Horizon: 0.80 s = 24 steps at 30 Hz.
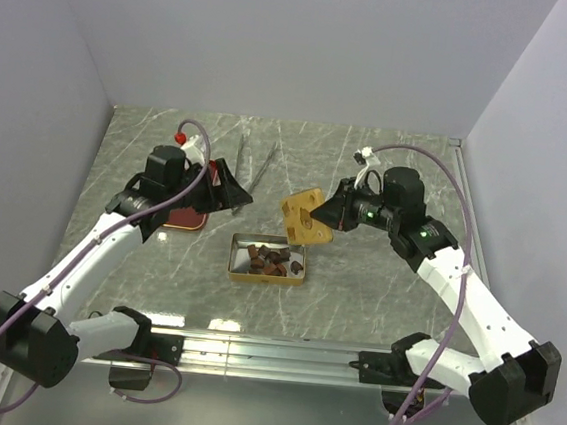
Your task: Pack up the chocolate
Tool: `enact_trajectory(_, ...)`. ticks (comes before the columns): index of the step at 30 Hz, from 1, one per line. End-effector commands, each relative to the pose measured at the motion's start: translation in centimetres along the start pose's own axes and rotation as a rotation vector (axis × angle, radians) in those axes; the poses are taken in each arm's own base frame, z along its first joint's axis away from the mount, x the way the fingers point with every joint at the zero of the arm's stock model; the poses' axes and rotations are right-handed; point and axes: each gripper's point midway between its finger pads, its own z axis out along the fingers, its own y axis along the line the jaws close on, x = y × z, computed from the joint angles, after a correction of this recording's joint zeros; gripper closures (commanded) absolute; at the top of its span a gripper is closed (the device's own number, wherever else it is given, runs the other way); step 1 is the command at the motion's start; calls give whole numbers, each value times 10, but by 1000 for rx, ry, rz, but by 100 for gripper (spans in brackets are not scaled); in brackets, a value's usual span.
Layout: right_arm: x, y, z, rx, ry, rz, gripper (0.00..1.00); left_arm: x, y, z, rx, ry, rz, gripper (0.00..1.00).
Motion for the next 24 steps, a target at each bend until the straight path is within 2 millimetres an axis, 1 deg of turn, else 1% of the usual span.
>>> enact_trajectory(1,-5,18,-4,-124,-18,113,89,-7,2,-3,-16,-77,79,16)
enact_trajectory(2,-4,18,-5,-130,-18,126,89,1,8,-1,-29,-61,70,17)
enact_trajectory(4,-5,9,-8,-119,-25,168,89,12,13,1,-41,-43,66,17)
enact_trajectory(5,-4,9,-9,-135,-17,182,89,15,14,2,-45,-38,63,17)
enact_trajectory(6,-4,6,-10,-134,-12,212,89,17,15,2,-48,-38,65,17)
enact_trajectory(7,-5,-1,-13,-127,-17,238,89,21,15,2,-49,-31,67,17)
enact_trajectory(8,-5,-4,-15,-133,-15,255,89,23,18,3,-60,-28,65,17)
enact_trajectory(9,-1,-5,-16,-148,4,289,89,25,18,4,-62,-24,66,17)
enact_trajectory(11,6,-19,-14,-133,28,345,90,31,20,5,-66,-12,70,17)
enact_trajectory(13,16,-27,-14,-128,64,389,90,35,19,8,-58,-7,78,17)
enact_trajectory(14,19,-33,-13,-118,75,413,90,40,21,9,-59,5,77,17)
enact_trajectory(22,39,-53,-11,-106,144,489,91,53,34,15,-93,20,77,17)
enact_trajectory(24,45,-60,-11,-89,157,509,91,57,38,18,-101,33,79,17)
